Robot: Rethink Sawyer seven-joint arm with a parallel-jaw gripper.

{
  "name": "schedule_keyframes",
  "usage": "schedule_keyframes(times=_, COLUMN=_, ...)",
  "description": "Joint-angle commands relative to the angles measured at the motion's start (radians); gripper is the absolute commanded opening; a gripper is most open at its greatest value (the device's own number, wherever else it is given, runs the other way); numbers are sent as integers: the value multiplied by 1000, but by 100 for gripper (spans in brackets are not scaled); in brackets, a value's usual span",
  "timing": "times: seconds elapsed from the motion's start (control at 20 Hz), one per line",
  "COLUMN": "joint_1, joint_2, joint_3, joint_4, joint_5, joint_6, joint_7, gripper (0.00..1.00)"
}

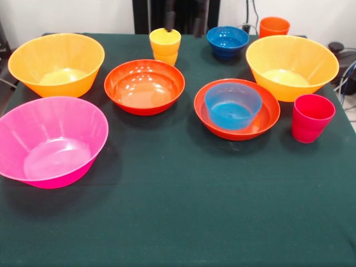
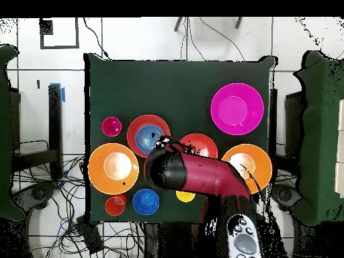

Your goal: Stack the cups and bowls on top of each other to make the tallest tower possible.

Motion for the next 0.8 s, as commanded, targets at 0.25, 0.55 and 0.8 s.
schedule_keyframes(times=0.25, joint_1=-127, joint_2=55, joint_3=161, joint_4=130, joint_5=-196, joint_6=29, joint_7=-149, gripper=100)
schedule_keyframes(times=0.55, joint_1=-122, joint_2=105, joint_3=182, joint_4=123, joint_5=-242, joint_6=-38, joint_7=-65, gripper=100)
schedule_keyframes(times=0.8, joint_1=-94, joint_2=175, joint_3=171, joint_4=115, joint_5=-286, joint_6=-127, joint_7=-11, gripper=100)
